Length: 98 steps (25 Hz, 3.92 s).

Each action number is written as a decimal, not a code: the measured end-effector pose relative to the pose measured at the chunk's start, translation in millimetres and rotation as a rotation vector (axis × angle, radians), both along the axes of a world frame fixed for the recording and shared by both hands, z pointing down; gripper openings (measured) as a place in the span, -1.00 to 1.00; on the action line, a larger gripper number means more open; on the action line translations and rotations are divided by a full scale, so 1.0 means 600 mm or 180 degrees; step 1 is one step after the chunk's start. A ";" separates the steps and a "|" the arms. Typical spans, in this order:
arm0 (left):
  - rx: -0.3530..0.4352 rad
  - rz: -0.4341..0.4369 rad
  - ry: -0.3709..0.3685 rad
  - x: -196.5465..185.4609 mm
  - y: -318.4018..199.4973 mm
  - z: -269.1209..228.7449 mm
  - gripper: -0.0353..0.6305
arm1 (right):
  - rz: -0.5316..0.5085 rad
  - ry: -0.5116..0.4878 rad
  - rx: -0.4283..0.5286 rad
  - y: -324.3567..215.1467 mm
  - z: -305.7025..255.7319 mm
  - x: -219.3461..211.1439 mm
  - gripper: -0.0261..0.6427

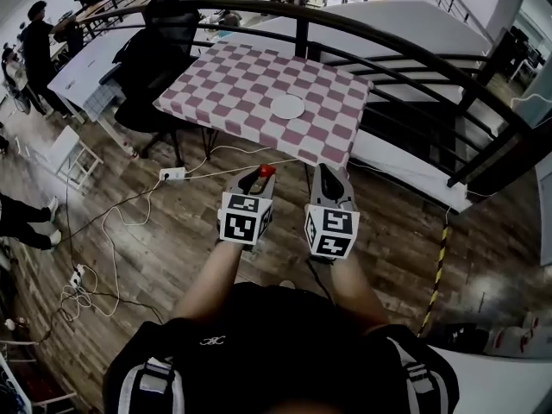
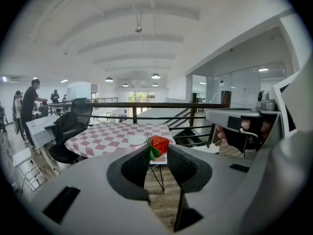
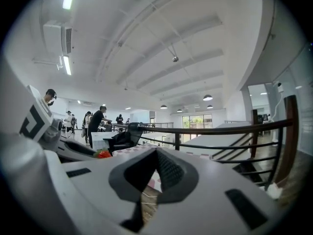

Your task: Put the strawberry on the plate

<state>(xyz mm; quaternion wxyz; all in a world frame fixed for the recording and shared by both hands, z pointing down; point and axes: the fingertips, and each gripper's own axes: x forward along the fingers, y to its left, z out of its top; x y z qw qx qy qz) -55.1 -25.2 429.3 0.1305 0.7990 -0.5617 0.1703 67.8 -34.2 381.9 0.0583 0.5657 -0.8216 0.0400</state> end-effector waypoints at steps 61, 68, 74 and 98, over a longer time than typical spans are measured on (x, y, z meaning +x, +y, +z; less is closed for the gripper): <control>-0.1184 0.0696 -0.0250 -0.014 -0.833 0.356 -0.55 | 0.0078 0.0266 -0.0974 -0.772 0.230 -0.052 -0.90; -0.1568 0.0564 -0.0428 -0.005 -0.844 0.441 -0.55 | -0.0055 0.0320 -0.1066 -0.794 0.252 -0.025 -0.90; -0.1758 0.0464 -0.0503 -0.009 -0.845 0.480 -0.55 | -0.0114 0.0357 -0.1104 -0.814 0.260 -0.005 -0.90; -0.1223 0.0380 -0.0366 -0.021 -0.859 0.349 -0.80 | -0.0374 0.0241 -0.1055 -0.852 0.257 -0.053 -0.90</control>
